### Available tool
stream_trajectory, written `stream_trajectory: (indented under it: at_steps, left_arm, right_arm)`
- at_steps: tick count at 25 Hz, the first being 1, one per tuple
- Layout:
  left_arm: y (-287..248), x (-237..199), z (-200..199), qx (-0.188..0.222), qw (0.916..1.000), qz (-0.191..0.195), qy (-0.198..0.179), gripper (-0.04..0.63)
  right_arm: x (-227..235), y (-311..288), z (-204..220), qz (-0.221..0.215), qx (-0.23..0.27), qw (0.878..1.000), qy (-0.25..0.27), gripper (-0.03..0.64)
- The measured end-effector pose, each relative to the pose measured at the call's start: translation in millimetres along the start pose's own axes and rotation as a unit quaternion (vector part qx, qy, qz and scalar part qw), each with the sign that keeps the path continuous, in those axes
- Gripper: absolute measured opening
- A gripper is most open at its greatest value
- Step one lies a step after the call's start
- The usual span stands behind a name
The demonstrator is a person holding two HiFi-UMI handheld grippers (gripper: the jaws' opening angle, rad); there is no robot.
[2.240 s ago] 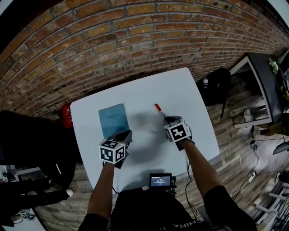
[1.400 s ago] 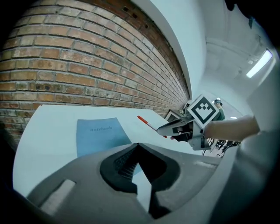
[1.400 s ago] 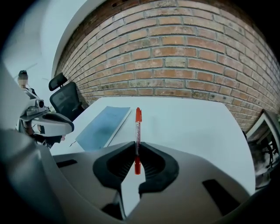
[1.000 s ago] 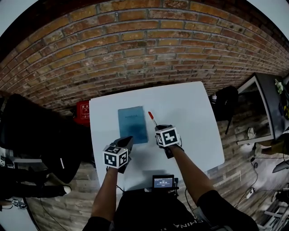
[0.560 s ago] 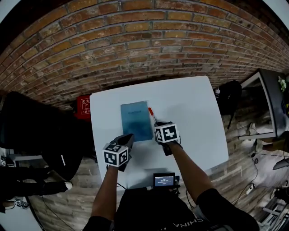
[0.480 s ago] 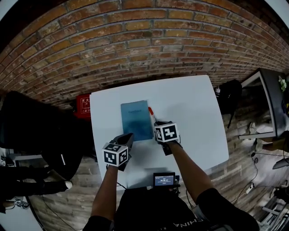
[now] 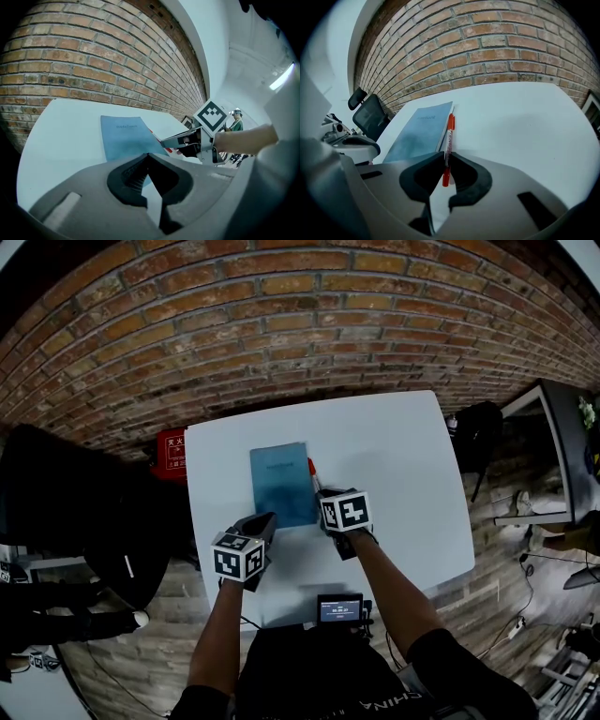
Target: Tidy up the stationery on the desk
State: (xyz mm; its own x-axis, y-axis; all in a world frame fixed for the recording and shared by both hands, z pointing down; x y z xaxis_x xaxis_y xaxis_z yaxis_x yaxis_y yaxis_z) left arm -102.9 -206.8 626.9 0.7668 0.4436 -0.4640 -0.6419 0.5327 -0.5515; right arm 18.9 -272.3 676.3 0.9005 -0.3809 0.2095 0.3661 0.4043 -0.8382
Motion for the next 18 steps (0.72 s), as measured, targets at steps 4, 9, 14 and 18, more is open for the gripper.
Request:
stream_trajectory:
  at_steps: [4, 9, 14, 18]
  left_arm:
    - [2.1, 2.0, 1.0, 0.001, 1.0, -0.003, 0.0, 0.011]
    - [5.8, 7.6, 3.9, 0.002, 1.0, -0.005, -0.002, 0.011]
    - [10.8, 14.9, 5.3, 0.008, 0.9999, -0.01, -0.007, 0.011]
    - [15.9, 21.0, 6.3, 0.013, 0.9998, -0.013, -0.011, 0.011]
  right_arm:
    - [-3.5, 2.6, 1.9, -0.015, -0.002, 1.0, 0.009, 0.062]
    - [-12.7, 9.1, 6.0, -0.042, -0.001, 0.999, 0.022, 0.092]
    - [-11.2, 20.5, 8.3, -0.043, 0.007, 0.999, 0.029, 0.094]
    - [-8.6, 32.8, 9.6, -0.043, 0.02, 0.998, 0.037, 0.087]
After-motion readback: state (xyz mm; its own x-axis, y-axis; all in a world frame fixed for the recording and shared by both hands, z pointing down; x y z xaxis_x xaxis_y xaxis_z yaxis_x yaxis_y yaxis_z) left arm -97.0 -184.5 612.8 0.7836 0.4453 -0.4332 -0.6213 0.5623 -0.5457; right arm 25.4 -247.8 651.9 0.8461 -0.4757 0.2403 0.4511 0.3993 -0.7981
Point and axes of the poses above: the fingertips, and each gripper's own axes: y backward along the fingers, x to its right, z out of its underside, the point moved 1 cm from there along y, backward along the fingers, and after that the axes turned 6 degrees about z, right-handed, at the moved point
